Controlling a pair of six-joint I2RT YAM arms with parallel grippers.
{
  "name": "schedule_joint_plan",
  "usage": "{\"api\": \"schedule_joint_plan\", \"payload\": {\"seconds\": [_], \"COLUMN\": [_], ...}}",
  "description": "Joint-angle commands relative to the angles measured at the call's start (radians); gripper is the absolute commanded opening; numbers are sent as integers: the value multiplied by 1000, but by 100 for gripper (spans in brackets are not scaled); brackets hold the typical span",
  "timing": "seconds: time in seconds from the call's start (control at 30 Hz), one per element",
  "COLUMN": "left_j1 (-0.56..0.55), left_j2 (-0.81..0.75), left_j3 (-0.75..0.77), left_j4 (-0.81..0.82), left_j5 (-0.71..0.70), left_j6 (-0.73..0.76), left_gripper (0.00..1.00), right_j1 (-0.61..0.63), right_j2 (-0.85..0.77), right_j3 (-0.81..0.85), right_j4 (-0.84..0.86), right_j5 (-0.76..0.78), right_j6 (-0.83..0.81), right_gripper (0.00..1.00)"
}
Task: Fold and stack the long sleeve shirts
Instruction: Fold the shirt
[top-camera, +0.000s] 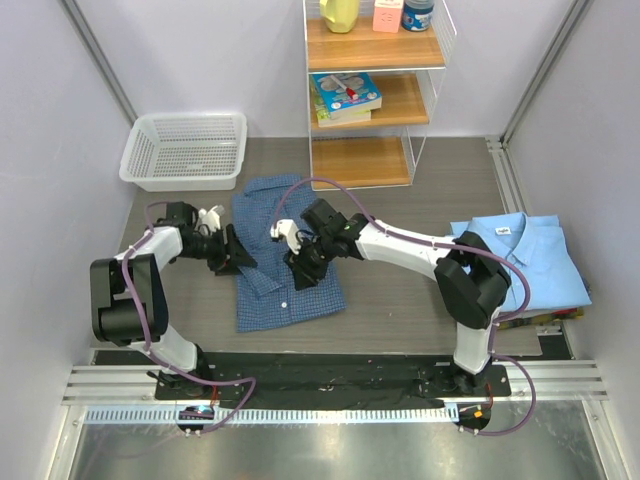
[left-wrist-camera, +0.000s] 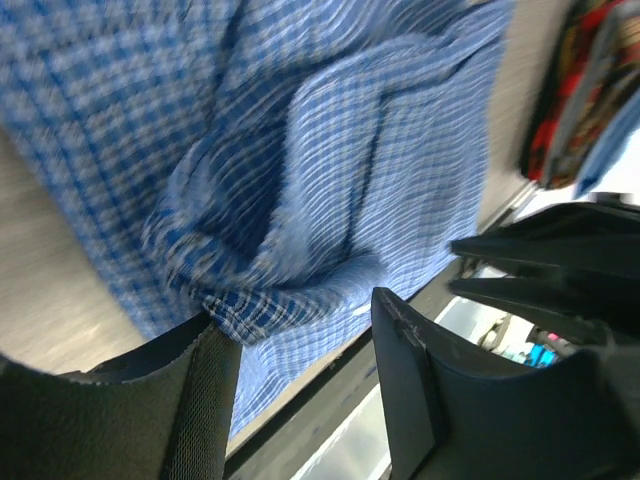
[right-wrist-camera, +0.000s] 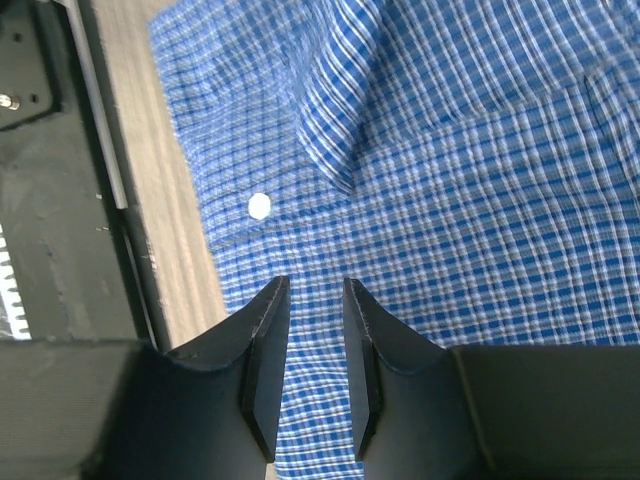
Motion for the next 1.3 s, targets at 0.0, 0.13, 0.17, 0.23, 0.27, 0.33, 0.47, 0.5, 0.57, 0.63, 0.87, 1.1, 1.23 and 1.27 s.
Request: {"api": "schedule_joint_plan", "payload": {"seconds": [0.0, 0.13, 0.17, 0.23, 0.27, 0.33, 0.47, 0.5, 0.57, 0.63, 0.87, 1.1, 1.23, 1.27], "left_j1": [-14, -44, -49, -63, -61, -61, -63, -61, -60, -45, 54, 12, -27, -40], "left_j2": [-36, -3, 11, 87, 102, 122, 113, 103, 74, 56, -74, -12, 83, 106], "left_j3": [21, 25, 31, 63, 73, 99, 100, 99, 99, 94, 148, 280, 333, 334], "left_j4": [174, 325, 343, 416, 421, 427, 423, 397, 307, 269, 110, -180, -249, -251], "left_j5": [134, 171, 169, 131, 119, 87, 36, 16, -59, -97, -96, -260, -275, -275], "left_j6": [-123, -276, -295, -371, -386, -407, -410, -400, -338, -315, -103, 149, 212, 214], "left_gripper": [54, 53, 52, 52, 52, 52, 52, 52, 52, 51, 51, 58, 63, 63], "right_j1": [-27, -42, -45, -60, -62, -65, -65, -64, -65, -65, -152, -317, -321, -321], "right_j2": [10, 13, 12, 8, 1, -7, -8, 2, 21, 56, 94, 56, 106, 126], "right_j3": [-3, 5, 7, 4, 0, -4, 11, 20, 62, 115, 203, 152, 142, 149], "right_j4": [35, 36, 36, 36, 35, 35, 39, 44, 51, 51, -11, -96, -111, -113], "right_j5": [-23, -30, -33, -35, -35, -33, -38, -36, -35, -32, -19, -79, -110, -110], "right_j6": [16, 22, 25, 31, 33, 35, 44, 47, 47, 45, 65, 188, 243, 248], "right_gripper": [34, 34, 34, 34, 34, 34, 34, 34, 34, 34, 37, 60, 67, 67]}}
